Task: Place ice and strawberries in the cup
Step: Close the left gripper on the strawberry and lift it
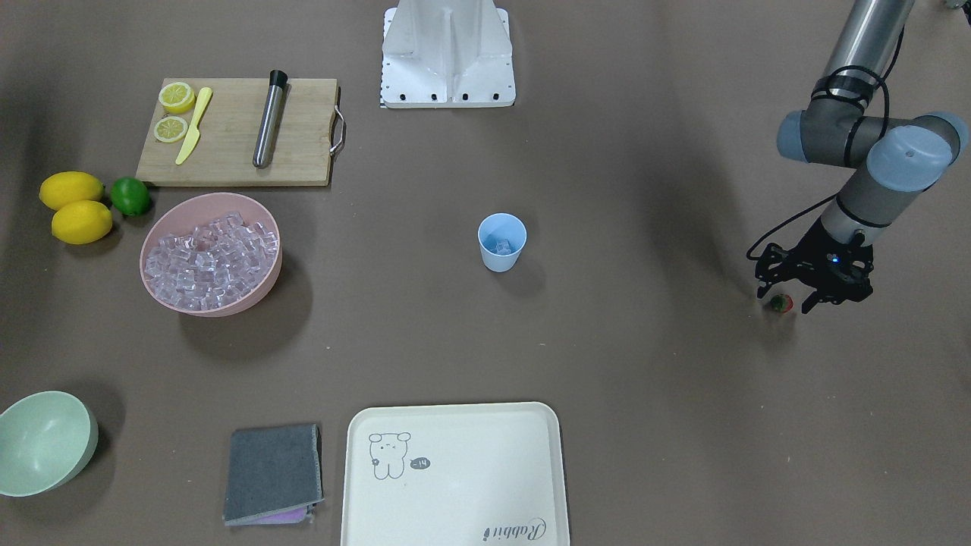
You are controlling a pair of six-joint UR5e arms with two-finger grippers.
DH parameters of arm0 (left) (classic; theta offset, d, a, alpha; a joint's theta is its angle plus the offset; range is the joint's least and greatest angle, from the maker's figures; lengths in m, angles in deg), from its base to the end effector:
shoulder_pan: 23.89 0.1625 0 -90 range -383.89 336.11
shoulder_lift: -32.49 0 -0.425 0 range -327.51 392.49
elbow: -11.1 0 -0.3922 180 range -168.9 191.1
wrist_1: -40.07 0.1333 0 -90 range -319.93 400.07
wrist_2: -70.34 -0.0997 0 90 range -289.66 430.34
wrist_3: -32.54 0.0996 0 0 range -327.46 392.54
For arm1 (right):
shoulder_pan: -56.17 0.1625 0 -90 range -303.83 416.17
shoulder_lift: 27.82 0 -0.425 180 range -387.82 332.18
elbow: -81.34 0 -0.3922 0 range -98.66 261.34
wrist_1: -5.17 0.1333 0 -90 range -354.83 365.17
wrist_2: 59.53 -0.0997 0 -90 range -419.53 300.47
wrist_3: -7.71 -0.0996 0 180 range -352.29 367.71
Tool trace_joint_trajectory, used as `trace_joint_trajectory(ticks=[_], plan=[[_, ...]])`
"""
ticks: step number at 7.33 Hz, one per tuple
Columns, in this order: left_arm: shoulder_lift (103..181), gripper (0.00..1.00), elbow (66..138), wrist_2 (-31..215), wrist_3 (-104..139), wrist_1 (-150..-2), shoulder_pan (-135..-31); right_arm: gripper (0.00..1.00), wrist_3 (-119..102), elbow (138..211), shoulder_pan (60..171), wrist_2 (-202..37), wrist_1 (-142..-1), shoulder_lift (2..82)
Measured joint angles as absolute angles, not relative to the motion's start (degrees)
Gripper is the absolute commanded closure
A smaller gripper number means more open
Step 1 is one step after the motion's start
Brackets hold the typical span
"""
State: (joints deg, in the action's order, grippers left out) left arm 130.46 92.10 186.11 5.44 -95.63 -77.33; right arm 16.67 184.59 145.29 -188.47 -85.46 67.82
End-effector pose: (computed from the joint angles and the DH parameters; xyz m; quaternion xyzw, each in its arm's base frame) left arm 0.2762 -0.5235 0.5841 0.2060 0.3706 0.1588 0.8916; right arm 0.0637 -0.4564 0.5983 0.0807 -0.3278 -0.1009 0.9359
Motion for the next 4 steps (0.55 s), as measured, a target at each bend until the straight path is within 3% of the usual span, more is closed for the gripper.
trace_joint_trajectory(ticks=[2, 4], plan=[[131.3, 0.36, 91.5, 186.2, 5.5, -95.6, -77.3, 0.0, 16.7, 184.6, 145.3, -188.5, -85.4, 67.8], [131.9, 0.87, 91.4, 186.2, 5.5, -95.4, -77.2, 0.0, 16.7, 184.7, 145.3, -188.5, -85.4, 67.7]])
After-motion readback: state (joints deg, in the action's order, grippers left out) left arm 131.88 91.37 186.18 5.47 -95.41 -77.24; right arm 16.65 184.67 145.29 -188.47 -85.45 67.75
